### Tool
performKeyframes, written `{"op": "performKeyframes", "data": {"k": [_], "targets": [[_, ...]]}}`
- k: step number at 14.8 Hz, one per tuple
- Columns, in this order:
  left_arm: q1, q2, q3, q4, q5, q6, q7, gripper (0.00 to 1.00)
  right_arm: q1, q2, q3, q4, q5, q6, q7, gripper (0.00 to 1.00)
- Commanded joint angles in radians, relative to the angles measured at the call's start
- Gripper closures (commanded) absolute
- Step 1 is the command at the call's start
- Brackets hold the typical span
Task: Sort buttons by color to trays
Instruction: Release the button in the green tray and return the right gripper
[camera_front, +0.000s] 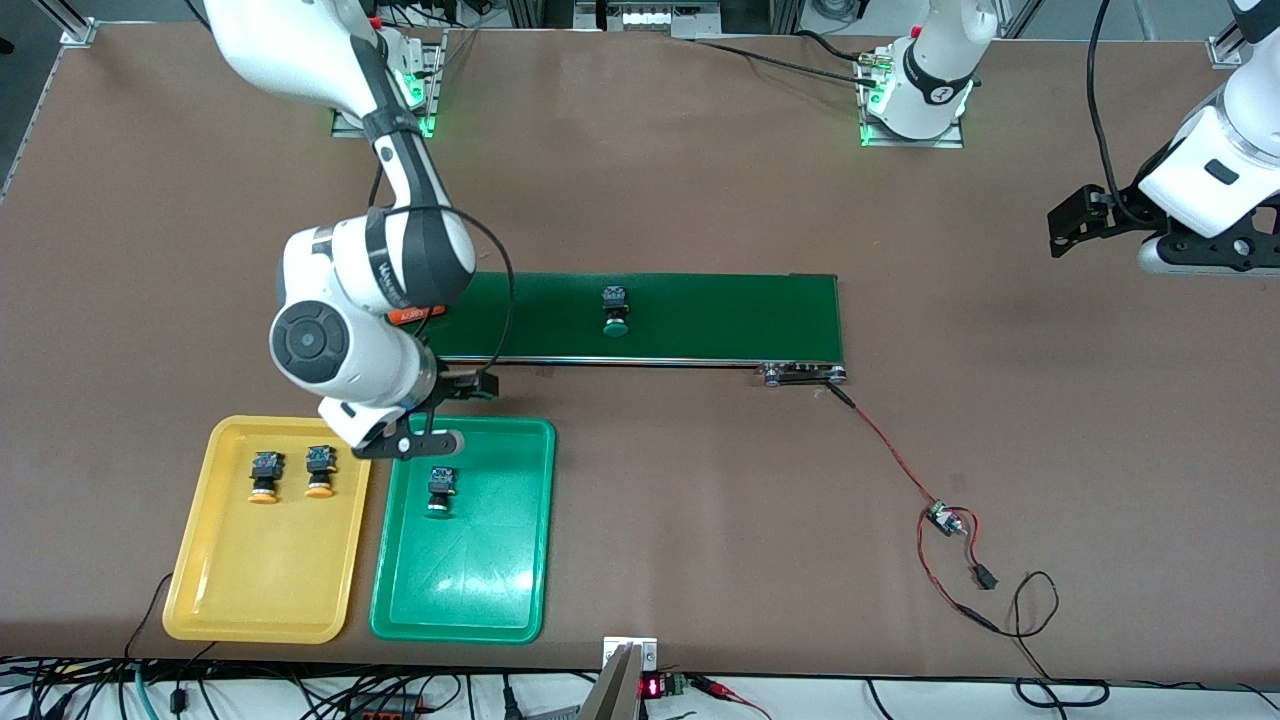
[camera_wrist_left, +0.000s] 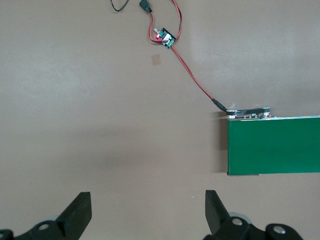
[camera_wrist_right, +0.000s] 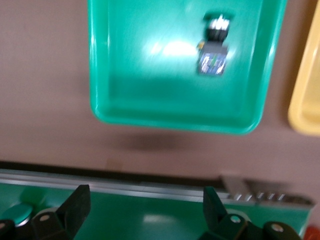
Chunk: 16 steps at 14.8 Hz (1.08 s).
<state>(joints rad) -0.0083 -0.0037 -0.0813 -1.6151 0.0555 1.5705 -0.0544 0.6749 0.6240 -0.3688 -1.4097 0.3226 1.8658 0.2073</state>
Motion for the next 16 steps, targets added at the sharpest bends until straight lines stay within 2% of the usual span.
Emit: {"op": "performKeyframes", "data": {"k": [1,7,10,16], "targets": [[0.005,0.008,0.002,0.027,-0.016,-0.026,0.007,0.00,0.092,-0.072,0.002,-0.109,-0.011,0.006,0.111,0.00],[0.005,0.008,0.003,0.027,-0.017,-0.027,0.007,0.00,0.225,-0.079,0.010,-0.156,-0.011,0.006,0.316,0.00],[0.005,0.010,0.003,0.027,-0.017,-0.027,0.007,0.00,0.282,-0.078,0.022,-0.187,-0.013,0.009,0.310,0.00],[0.005,0.008,0.005,0.027,-0.017,-0.026,0.007,0.00,0.284,-0.067,0.039,-0.221,-0.039,0.016,0.207,0.00]]}}
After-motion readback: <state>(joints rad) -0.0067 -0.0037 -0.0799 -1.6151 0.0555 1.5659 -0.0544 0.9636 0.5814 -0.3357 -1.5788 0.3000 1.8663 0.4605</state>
